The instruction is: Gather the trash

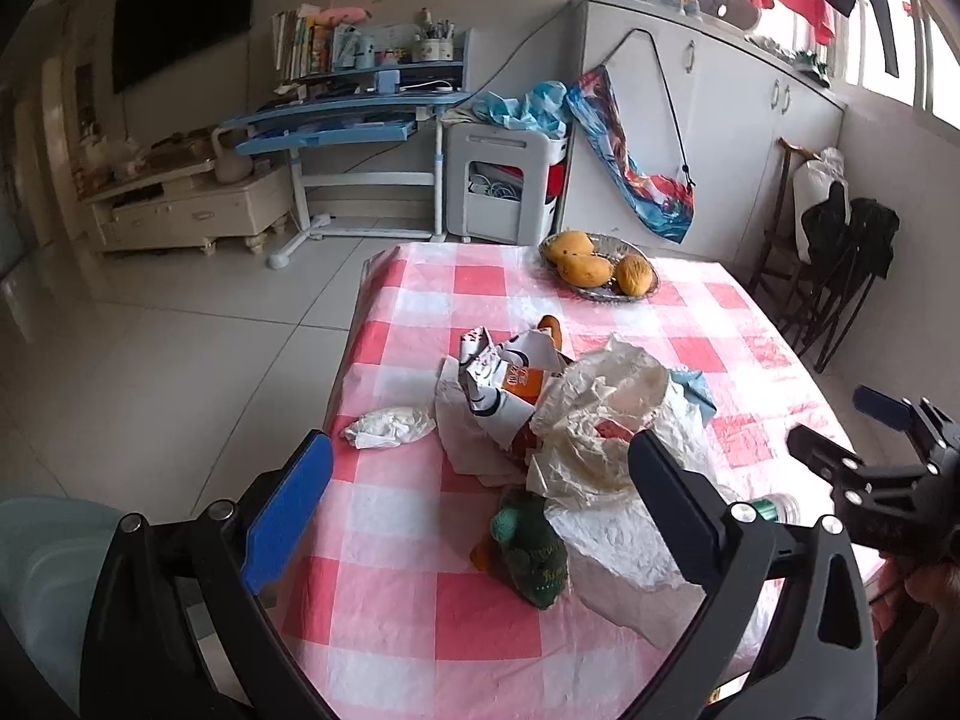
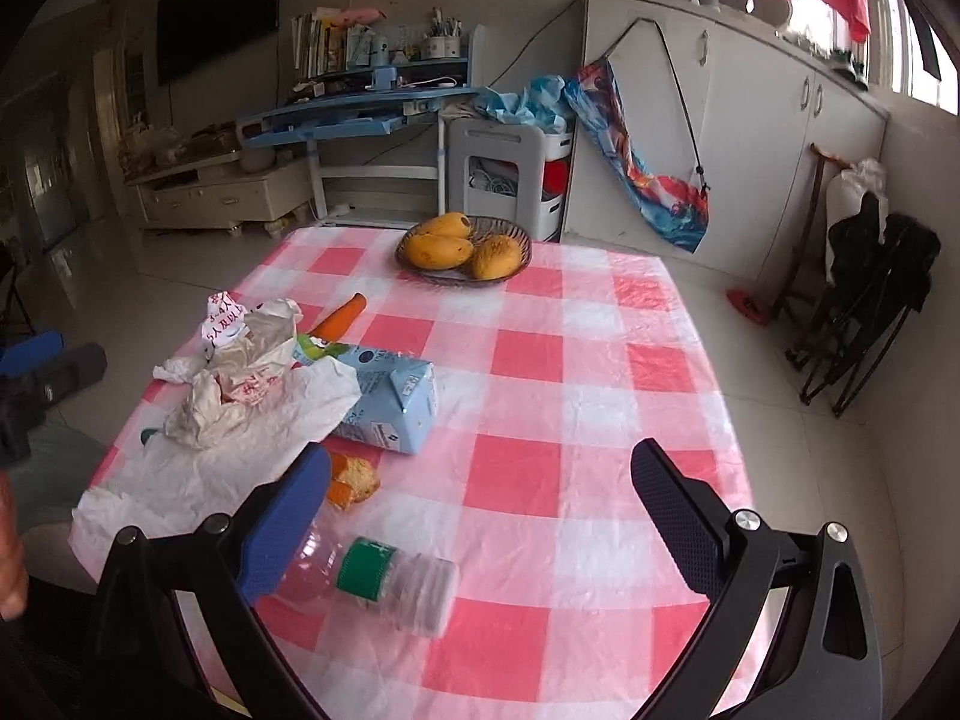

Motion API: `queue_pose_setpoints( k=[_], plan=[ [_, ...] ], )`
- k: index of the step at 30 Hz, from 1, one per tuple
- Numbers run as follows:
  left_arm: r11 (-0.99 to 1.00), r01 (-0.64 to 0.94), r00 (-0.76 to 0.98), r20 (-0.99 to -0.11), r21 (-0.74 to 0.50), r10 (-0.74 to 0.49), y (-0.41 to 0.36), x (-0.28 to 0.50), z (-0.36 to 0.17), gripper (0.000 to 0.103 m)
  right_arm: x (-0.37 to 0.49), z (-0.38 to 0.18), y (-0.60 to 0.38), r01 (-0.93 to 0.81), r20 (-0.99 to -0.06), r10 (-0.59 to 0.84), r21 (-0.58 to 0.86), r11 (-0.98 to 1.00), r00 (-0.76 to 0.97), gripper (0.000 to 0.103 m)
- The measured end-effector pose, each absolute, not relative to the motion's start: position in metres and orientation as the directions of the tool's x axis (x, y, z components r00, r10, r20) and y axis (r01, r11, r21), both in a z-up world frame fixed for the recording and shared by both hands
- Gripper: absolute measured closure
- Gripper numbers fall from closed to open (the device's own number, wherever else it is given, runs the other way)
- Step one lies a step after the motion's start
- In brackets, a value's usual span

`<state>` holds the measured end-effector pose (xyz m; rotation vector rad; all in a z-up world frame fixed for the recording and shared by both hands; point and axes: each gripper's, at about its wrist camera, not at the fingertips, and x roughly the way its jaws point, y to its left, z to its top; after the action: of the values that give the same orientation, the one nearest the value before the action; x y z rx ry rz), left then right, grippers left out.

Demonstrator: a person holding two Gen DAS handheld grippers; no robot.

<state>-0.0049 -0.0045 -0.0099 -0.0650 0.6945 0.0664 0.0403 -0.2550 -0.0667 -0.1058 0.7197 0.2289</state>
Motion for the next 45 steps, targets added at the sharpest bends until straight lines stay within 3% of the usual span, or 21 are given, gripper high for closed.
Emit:
queue_pose_setpoints(
  k=[13, 45],
  plan=[
    [0.997, -0.057, 0.731, -0.682, -0.043, 0.013, -0.010, -0.008, -0.019, 0.007, 0.036, -0.068, -0.244, -0.243, -0.697, 0.138, -0.053, 0.968, 0.703, 0.007],
    [0.997, -0.060, 0.730, -0.683, -0.040, 0.016, -0.009, -0.008, -0.020, 0.007, 0.032, -0.063, -0.233, -0.273, -0.698, 0.133, -0.093, 0.957, 0.704, 0.007]
  ],
)
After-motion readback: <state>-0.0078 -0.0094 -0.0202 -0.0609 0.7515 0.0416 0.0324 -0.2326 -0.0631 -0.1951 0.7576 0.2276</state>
